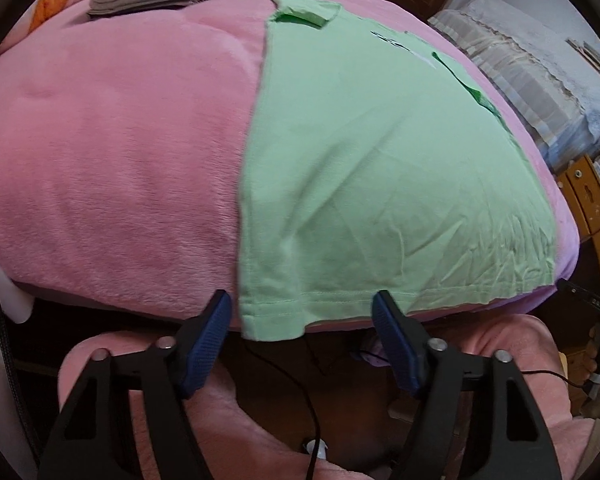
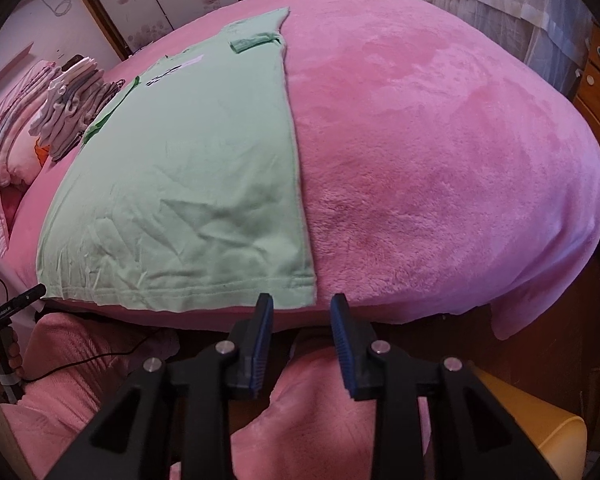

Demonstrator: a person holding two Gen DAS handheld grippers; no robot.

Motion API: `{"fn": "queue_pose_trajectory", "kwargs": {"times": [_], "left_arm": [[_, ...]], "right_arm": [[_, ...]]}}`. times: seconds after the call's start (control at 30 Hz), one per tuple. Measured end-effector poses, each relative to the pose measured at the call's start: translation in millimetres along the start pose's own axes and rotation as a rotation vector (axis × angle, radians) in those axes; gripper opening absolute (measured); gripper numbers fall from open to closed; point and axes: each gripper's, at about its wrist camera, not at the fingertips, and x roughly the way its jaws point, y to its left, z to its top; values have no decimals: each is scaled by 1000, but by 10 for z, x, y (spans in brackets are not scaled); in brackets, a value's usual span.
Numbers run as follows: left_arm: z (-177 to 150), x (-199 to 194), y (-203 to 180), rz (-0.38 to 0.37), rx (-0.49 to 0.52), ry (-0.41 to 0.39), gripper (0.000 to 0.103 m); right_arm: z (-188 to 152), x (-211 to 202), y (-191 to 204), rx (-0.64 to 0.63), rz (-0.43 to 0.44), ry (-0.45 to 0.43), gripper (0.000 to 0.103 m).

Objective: Fold small clothes
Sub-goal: 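Grasp the green shirt hem with both grippers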

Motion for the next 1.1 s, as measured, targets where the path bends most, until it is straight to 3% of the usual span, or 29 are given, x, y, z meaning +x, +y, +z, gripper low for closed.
{"fn": "queue_pose_trajectory", "kwargs": {"times": [0.47,0.67,1.03,1.1], "left_arm": [[13,88,136,-91,-68,-17,64],[-7,78,246,-131,-113,-10,40],[-32,94,273,-128,-134,-3,38],[-33,91,288,-126,-133,-1,32]], "right_arm": [[154,311,-29,-13,85,23,30],[143,300,-36,-40,115,27,31],[130,314,-30,-37,125,28,31],[125,308,-41,-35,128,27,31]]}}
